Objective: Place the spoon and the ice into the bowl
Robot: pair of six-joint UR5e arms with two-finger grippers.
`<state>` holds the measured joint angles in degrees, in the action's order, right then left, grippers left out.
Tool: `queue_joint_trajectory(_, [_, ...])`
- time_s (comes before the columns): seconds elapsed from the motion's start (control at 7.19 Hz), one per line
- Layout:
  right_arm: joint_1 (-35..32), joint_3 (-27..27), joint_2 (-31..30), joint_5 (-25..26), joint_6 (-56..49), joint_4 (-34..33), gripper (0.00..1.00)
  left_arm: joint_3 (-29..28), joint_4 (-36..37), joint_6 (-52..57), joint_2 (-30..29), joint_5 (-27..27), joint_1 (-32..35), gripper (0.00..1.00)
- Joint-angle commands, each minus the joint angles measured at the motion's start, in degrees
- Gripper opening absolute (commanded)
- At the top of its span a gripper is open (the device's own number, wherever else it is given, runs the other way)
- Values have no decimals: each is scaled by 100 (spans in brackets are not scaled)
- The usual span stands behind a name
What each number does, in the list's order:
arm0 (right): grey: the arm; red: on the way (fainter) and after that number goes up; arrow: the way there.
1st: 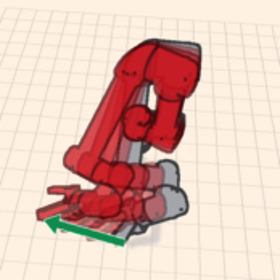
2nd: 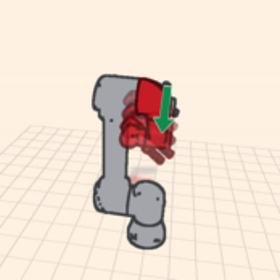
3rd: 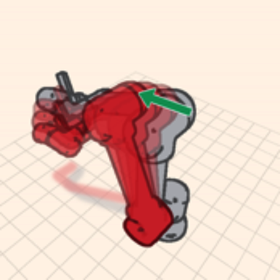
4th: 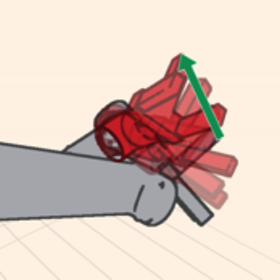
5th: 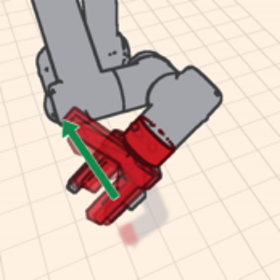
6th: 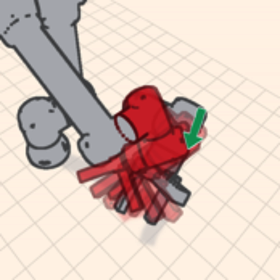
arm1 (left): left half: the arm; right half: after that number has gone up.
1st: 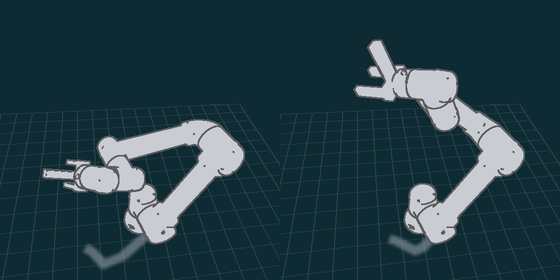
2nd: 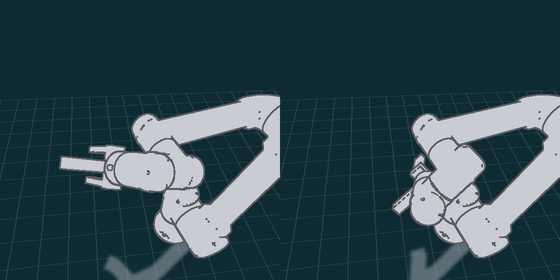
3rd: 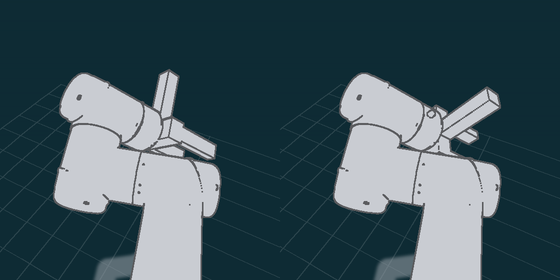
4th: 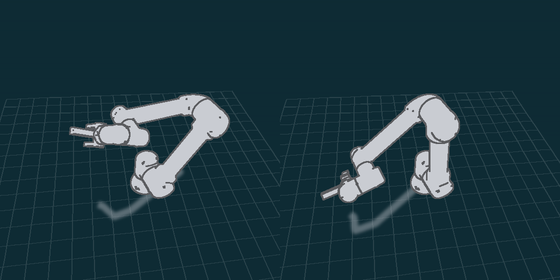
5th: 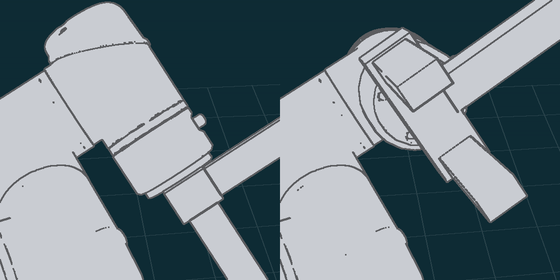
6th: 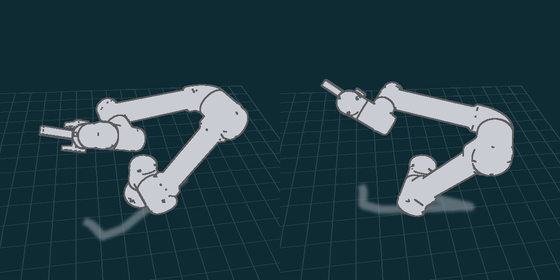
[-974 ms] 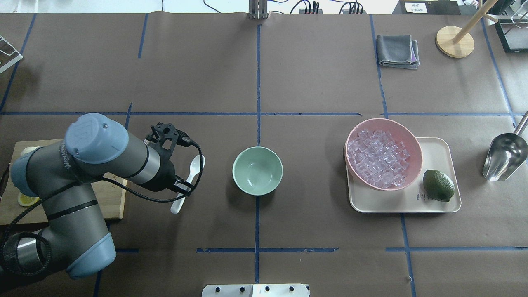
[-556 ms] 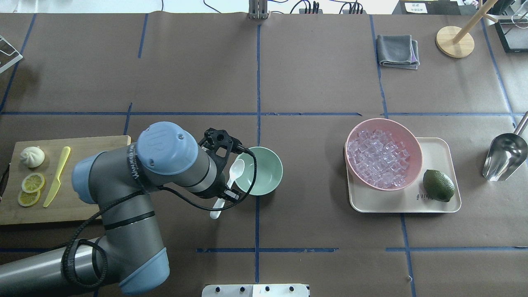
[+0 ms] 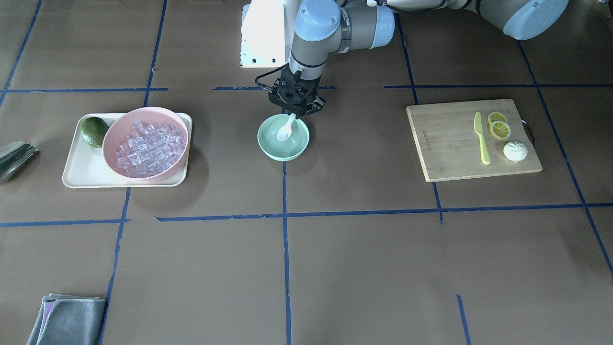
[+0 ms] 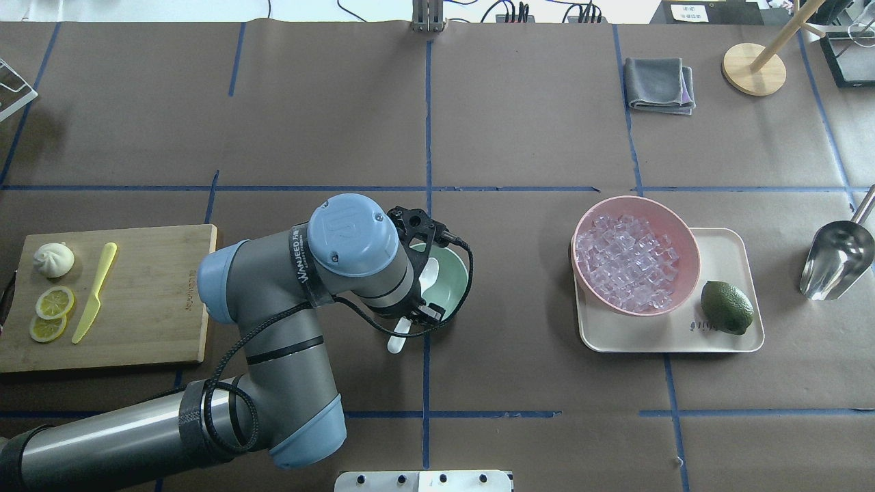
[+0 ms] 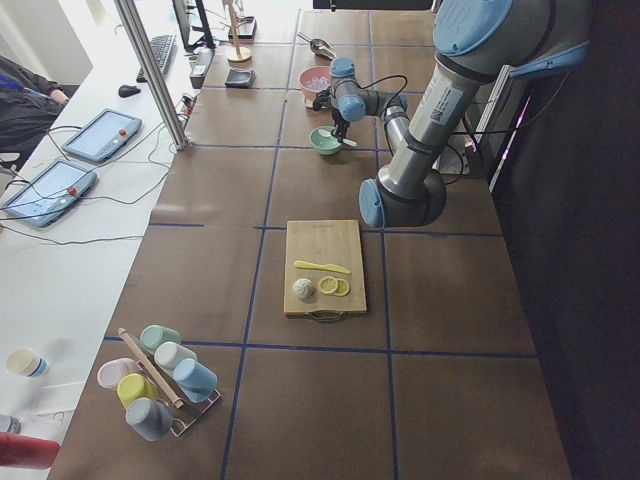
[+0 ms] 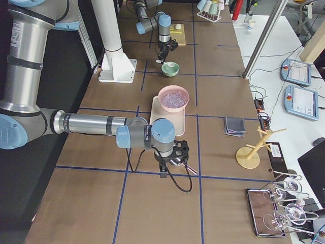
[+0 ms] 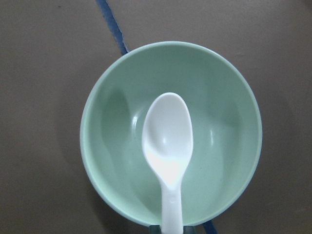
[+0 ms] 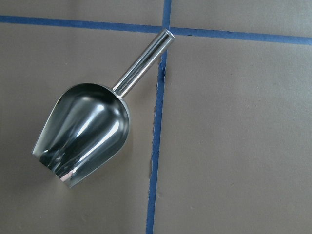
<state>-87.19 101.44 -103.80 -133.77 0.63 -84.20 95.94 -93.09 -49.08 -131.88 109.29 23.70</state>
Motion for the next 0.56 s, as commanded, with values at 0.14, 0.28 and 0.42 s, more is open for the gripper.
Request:
queue_joint_trajectory(0.14, [0,-1,0,0,-1,0,100,-58,-16,12,-48,-4,64,99])
queue_joint_trajectory(0.28, [0,-1,0,-9,-1,0,100,-15,19,73,-40,40,256,99])
queue_joint_trajectory(0.42, [0,7,0,0,16,9,100,3,54,91,56,275,458,99])
